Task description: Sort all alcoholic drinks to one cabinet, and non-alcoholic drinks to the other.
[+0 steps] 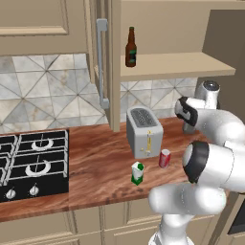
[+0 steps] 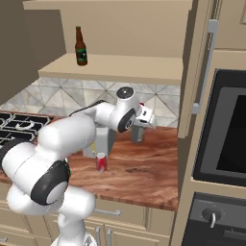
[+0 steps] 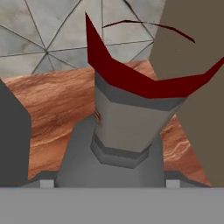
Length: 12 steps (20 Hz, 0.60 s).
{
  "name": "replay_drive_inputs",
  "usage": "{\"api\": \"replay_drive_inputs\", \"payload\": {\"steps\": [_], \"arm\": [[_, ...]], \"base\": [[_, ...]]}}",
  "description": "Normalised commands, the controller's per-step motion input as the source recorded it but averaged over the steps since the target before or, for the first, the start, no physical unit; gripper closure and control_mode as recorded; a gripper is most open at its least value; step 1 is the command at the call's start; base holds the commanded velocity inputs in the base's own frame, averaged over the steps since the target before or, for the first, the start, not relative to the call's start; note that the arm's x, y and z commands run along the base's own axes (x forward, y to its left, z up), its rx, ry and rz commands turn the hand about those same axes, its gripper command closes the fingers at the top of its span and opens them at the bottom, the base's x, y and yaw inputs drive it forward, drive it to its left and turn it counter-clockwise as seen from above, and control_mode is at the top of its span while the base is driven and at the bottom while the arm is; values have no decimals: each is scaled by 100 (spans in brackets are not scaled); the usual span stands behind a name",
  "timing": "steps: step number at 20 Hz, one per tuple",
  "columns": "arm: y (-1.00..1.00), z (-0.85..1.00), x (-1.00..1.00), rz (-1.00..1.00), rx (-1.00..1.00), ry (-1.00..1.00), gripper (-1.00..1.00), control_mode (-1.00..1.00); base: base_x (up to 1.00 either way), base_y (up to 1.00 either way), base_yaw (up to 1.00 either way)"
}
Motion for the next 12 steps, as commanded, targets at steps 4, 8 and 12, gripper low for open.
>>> {"api": "replay_drive_inputs", "payload": {"steps": [4, 8, 12], "arm": [[0, 79, -69, 2, -3, -19, 100, -100], [19, 83, -67, 0, -4, -20, 100, -100], [34, 95, -54, 0, -6, -14, 100, -100]], "base": [[0, 0, 0], [0, 0, 0], [0, 0, 0]]}}
